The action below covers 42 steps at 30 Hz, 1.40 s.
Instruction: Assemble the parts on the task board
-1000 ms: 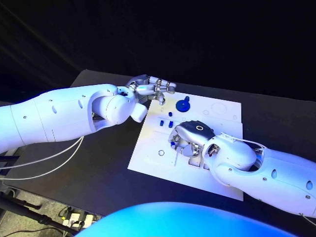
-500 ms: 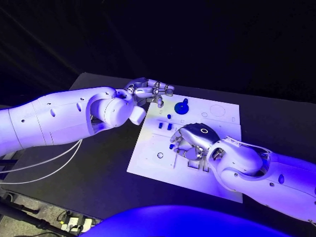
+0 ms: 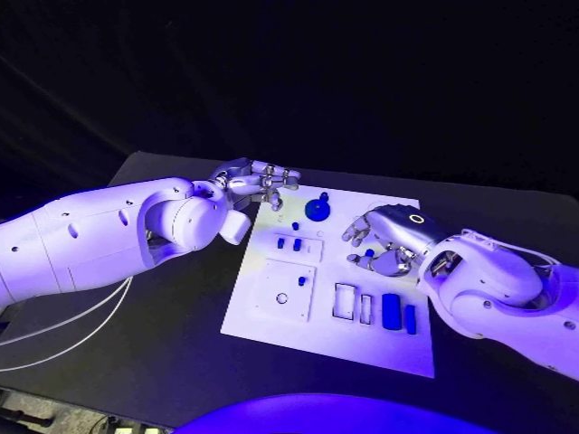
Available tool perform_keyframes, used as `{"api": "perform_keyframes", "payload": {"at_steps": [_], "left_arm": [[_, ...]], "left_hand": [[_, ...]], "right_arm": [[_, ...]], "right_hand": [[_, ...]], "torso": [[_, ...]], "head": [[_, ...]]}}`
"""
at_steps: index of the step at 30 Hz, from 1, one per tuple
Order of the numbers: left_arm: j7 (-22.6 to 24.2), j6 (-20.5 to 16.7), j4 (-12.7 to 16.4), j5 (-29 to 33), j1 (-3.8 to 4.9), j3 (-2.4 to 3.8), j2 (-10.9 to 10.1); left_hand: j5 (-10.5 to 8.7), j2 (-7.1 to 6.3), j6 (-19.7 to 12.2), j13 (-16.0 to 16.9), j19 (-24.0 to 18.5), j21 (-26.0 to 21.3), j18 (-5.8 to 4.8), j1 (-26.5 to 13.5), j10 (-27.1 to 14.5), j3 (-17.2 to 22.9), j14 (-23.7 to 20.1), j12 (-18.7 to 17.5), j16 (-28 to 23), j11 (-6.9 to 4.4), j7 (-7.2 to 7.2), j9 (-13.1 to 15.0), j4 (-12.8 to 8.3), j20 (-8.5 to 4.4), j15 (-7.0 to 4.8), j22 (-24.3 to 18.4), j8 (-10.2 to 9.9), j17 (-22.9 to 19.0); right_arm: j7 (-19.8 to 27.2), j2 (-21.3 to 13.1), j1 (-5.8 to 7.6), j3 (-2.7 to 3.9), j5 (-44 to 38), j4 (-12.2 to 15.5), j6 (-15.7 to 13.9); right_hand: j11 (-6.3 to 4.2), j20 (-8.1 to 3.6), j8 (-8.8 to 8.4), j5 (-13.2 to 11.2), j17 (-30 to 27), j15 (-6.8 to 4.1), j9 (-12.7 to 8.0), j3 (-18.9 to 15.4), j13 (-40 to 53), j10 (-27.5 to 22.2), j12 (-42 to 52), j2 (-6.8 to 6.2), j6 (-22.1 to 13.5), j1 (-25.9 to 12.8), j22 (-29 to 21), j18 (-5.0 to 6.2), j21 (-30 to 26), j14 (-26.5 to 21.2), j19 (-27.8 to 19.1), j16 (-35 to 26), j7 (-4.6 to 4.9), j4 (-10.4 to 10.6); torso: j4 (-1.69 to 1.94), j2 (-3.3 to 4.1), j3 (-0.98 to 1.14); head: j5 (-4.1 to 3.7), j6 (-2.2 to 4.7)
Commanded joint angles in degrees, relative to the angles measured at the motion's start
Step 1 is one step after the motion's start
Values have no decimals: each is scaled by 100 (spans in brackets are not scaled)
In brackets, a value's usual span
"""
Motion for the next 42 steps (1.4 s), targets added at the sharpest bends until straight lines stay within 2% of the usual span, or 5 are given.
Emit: {"api": "perform_keyframes", "payload": {"at_steps": [1, 10, 22, 36, 42], "left_arm": [[26, 84, 5, -5, 6, 1, 4], [39, 88, -1, 38, 5, -8, 5], [46, 84, 7, 63, 4, -11, -3], [44, 83, 15, 65, 5, -12, -17], [40, 83, 18, 65, 5, -12, -23]], "left_hand": [[20, 43, -56, 9, 18, -19, 63, -3, -32, 2, -10, 33, -23, 5, -3, -5, 27, 23, 27, -5, -27, -8], [20, 43, -56, 9, 18, -19, 63, -3, -32, 2, -10, 33, -23, 5, -3, -5, 27, 23, 27, -5, -27, -8], [20, 43, -56, 9, 18, -19, 63, -3, -32, 2, -10, 33, -23, 5, -3, -5, 27, 23, 27, -5, -27, -8], [20, 43, -56, 9, 18, -19, 63, -3, -32, 2, -10, 33, -23, 5, -3, -5, 27, 23, 27, -5, -27, -8], [21, 46, -60, 11, 17, -27, 65, 2, -37, 3, -11, 40, -26, 4, -5, -6, 24, 24, 26, -10, -27, -11]], "right_arm": [[-47, -132, 101, 0, 255, -34, 531], [51, -275, 176, -4, 104, -237, 943], [84, -130, 85, -35, 58, -383, 1107], [105, 165, -10, -49, 69, -624, 940], [85, 181, -17, -50, 49, -669, 947]], "right_hand": [[1, 44, 27, 71, 157, 25, 16, -116, -14, -81, 17, 8, 70, -43, 1139, 29, -55, 330, 96, 30, -26, -1], [15, 55, 5, 154, 59, 35, 9, -499, -26, -268, 83, 53, 28, 22, 1094, 59, -207, 304, 38, -25, -99, -21], [2, 52, -18, 72, 29, 27, -4, -619, -15, -238, 212, 223, -24, 102, 1090, 63, -235, 299, 37, -37, -157, 5], [-86, -2, 32, -239, 58, -45, 15, -346, -37, 44, 391, 518, 81, 368, 1141, 36, -111, 315, 109, 1, -92, -15], [-166, -57, 171, -305, 94, -114, 85, -136, -5, 317, 505, 623, 372, 504, 1182, 14, -10, 327, 157, 35, -141, -77]], "torso": [[-19, -19, -6], [-18, -32, -5], [-23, -20, -11], [-20, -21, -9], [-27, -24, -8]], "head": [[-123, 62], [-248, 65], [-255, 60], [-240, 25], [-238, 14]]}}
